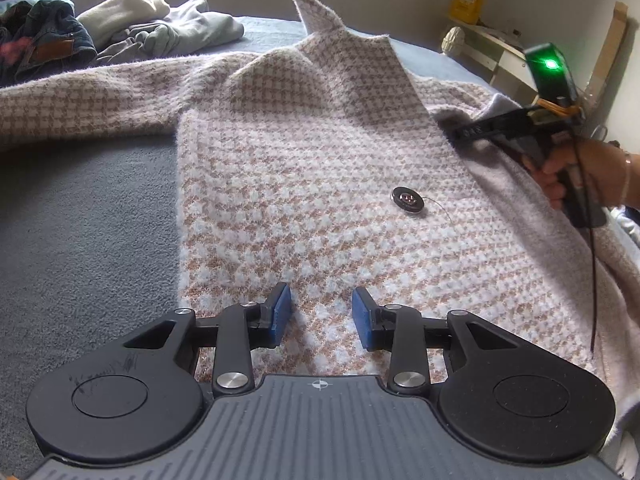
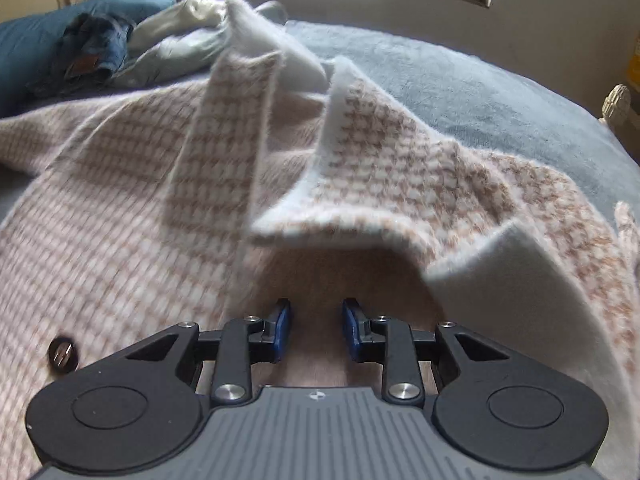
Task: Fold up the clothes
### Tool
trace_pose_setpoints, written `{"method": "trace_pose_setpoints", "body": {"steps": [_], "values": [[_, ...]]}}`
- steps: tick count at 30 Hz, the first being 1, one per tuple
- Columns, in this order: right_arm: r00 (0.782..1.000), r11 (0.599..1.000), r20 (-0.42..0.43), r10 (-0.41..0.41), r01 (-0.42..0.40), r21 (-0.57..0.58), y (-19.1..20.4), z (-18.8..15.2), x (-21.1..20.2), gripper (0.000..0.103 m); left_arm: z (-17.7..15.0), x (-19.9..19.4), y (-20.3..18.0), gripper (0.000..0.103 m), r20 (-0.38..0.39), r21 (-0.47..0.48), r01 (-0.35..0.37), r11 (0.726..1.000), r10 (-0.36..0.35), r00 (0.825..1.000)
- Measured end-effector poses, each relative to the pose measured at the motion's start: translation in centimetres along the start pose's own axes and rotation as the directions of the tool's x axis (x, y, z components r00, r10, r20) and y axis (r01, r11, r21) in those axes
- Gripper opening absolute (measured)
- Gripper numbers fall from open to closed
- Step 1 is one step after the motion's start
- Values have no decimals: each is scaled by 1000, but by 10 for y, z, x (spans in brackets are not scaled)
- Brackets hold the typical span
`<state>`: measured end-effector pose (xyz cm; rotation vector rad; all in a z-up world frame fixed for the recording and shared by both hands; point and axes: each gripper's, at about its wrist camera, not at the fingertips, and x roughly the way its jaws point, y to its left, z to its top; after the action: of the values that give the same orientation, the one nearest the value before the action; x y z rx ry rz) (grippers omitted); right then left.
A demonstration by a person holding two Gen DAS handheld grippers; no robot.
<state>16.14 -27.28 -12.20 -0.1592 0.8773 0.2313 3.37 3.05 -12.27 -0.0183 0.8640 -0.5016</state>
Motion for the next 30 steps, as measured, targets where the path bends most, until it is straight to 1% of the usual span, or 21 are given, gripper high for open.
{"method": "trace_pose_setpoints", "body": {"steps": [2,4,7,9,11,12,14,15,16,17,19,20,21,22,24,26,28,30], "values": [[998,999,57,-39,41,-28,-3,11,7,29,0,0,0,34,-2,0,-2,1000,2,1000],[989,995,113,-95,98,-23,-14,28,10,22,1,1,0,34,-7,-3,-4,1000,4,1000],[965,985,204,-163,147,93,-57,56,8,19,1,1,-1,34,-13,-4,-9,1000,9,1000],[955,968,220,-200,157,195,-92,68,11,19,2,2,-3,34,-19,1,-16,1000,16,1000],[948,941,219,-229,159,299,-127,79,15,21,3,3,-4,34,-26,10,-22,1000,22,999],[949,922,205,-238,154,356,-143,81,18,21,3,3,-4,34,-29,14,-24,1000,25,999],[960,868,154,-235,136,477,-171,79,25,21,3,3,-5,34,-31,16,-27,1000,27,999],[961,840,142,-236,128,527,-181,77,26,21,3,3,-5,34,-32,16,-28,999,28,999],[958,821,156,-240,114,560,-186,73,22,21,3,3,-5,34,-31,16,-28,999,29,999],[953,816,182,-241,97,570,-186,73,16,22,3,3,-5,34,-30,16,-29,999,29,999],[942,826,233,-242,74,559,-180,79,5,22,3,3,-5,34,-27,15,-29,999,29,999],[940,841,249,-235,68,537,-174,86,2,22,3,2,-5,34,-26,11,-27,1000,27,999],[942,865,254,-220,68,496,-165,96,0,22,3,2,-4,34,-25,6,-25,1000,25,999],[950,884,241,-200,69,463,-156,102,2,22,3,2,-3,34,-24,-2,-21,1000,21,999],[973,908,171,-153,70,413,-136,102,11,22,2,1,-1,34,-20,-12,-13,1000,13,1000],[989,930,98,-108,66,361,-116,102,20,22,0,-1,1,34,-13,-15,-4,1000,4,1000],[998,949,21,-66,57,310,-96,103,29,22,-4,-3,2,34,-3,-13,0,1000,0,1000],[998,965,-58,-29,43,258,-76,103,38,22,-7,-5,3,34,9,-12,3,1000,-3,1000]]}}
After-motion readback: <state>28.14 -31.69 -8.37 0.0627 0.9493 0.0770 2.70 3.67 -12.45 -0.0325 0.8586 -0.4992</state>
